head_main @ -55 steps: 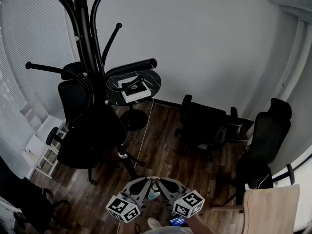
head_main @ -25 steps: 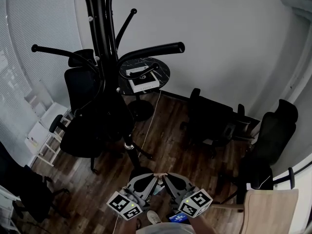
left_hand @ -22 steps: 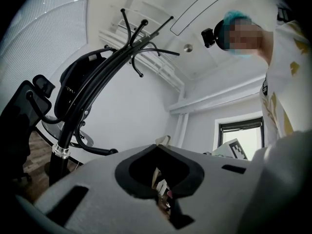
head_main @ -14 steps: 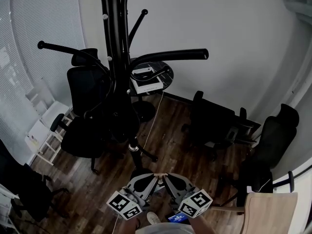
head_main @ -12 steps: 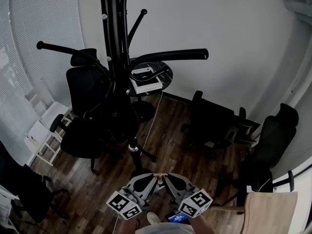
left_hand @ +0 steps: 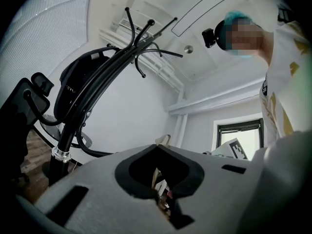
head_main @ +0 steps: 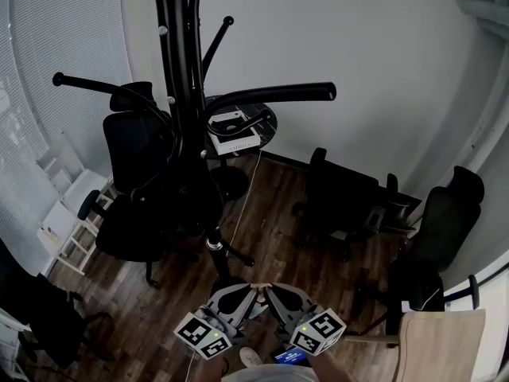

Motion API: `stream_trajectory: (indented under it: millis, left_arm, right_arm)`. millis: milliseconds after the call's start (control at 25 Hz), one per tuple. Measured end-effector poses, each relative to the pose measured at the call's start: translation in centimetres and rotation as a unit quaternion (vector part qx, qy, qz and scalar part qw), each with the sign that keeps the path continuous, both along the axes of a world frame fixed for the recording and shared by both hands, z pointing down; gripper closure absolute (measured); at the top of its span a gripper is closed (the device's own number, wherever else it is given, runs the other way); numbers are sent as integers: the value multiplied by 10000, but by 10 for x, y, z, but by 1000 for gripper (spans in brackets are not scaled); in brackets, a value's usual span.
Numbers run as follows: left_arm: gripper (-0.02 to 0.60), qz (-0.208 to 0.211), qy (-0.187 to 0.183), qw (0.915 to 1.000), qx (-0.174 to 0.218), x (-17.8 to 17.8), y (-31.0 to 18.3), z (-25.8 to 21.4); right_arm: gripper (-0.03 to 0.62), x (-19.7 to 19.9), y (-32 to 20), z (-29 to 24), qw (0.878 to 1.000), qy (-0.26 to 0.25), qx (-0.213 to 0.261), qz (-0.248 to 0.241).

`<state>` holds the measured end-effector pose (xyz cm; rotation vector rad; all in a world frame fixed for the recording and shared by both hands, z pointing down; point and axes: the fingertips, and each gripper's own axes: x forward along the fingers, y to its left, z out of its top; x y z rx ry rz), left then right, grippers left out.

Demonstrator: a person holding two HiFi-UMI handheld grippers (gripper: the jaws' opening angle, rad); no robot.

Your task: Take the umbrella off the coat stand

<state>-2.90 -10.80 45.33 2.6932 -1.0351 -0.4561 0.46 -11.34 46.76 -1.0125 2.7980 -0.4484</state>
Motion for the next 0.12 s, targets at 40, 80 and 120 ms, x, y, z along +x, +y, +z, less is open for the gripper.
stream_trajectory:
  millis: [40, 80, 120]
  left_arm:
    - [561, 1, 5, 10000, -5, 1, -1, 1]
    - [561, 4, 8, 10000, -11, 1, -2, 1]
    - [561, 7, 12, 10000, -17, 2, -3, 2]
  right_arm:
    - [579, 0, 0, 0, 10000, 2, 4, -11]
    - [579, 0, -1, 1, 10000, 3, 8, -19]
    - [579, 0, -1, 1, 10000, 4, 12, -27]
